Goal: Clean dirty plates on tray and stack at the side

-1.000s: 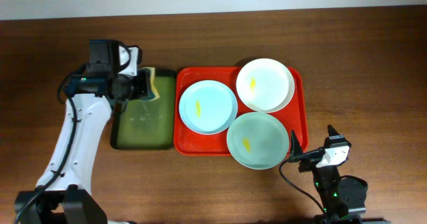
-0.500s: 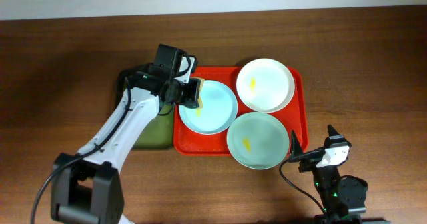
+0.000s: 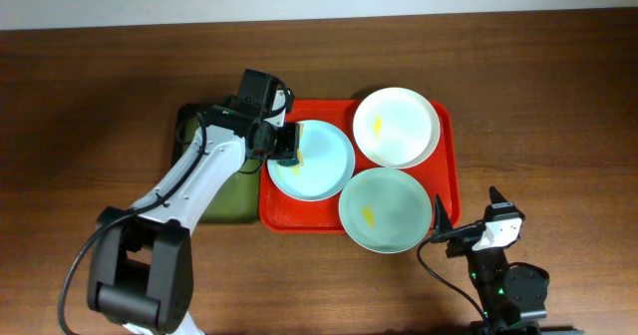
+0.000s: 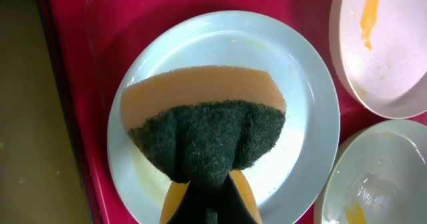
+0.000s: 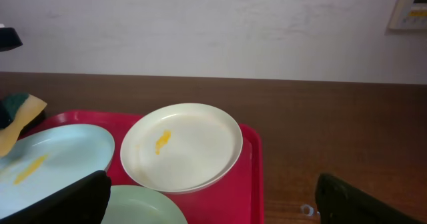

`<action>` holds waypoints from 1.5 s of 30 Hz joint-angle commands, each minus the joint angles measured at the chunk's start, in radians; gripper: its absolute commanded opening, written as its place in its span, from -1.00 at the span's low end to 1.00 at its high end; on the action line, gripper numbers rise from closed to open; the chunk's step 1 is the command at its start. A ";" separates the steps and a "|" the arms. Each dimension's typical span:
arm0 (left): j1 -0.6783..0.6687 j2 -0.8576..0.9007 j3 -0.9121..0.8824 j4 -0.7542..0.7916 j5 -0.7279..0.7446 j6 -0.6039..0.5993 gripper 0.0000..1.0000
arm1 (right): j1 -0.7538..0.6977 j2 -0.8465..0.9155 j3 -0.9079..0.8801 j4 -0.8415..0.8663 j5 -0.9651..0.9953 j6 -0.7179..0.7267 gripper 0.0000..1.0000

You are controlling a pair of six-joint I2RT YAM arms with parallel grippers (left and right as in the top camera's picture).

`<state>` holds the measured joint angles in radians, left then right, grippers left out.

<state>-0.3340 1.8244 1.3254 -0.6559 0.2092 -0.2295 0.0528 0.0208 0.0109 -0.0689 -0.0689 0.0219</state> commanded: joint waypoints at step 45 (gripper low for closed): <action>-0.005 0.128 -0.001 0.080 -0.014 -0.047 -0.99 | 0.389 1.972 1.466 -0.719 0.029 0.362 -0.38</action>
<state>-0.3340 1.9434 1.3235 -0.5789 0.1909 -0.2707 0.4030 1.9804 1.4979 -0.7883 -0.1604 0.2852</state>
